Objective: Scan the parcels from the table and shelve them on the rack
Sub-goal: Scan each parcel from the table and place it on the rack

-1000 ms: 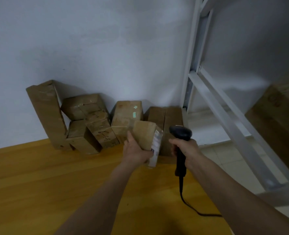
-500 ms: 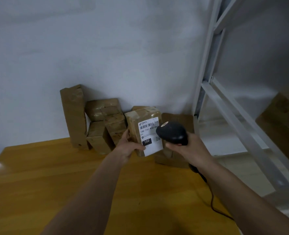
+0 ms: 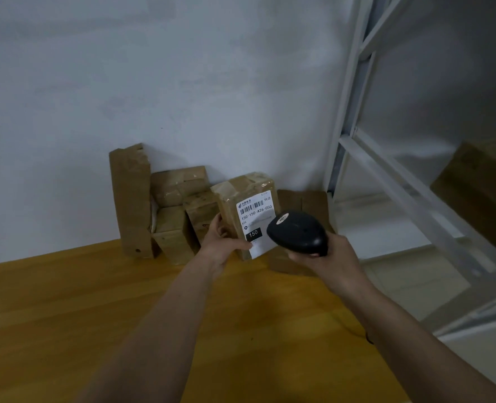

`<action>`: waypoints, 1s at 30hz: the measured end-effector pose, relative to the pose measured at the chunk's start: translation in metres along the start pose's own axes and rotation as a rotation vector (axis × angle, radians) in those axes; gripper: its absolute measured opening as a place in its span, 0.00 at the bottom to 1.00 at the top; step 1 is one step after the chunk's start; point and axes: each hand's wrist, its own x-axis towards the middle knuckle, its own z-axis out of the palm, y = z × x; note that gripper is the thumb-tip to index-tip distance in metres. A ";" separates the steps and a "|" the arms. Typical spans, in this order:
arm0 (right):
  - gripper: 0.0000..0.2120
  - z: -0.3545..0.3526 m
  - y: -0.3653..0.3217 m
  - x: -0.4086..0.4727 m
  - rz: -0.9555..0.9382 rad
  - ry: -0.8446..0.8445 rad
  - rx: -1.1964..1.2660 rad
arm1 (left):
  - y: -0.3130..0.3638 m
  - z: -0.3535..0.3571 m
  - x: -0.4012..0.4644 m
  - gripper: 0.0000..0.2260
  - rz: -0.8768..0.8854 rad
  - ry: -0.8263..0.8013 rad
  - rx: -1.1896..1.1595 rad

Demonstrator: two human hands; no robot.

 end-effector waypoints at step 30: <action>0.06 -0.092 0.032 -0.213 0.023 0.107 0.227 | -0.046 0.110 -0.180 0.54 0.098 -0.059 0.078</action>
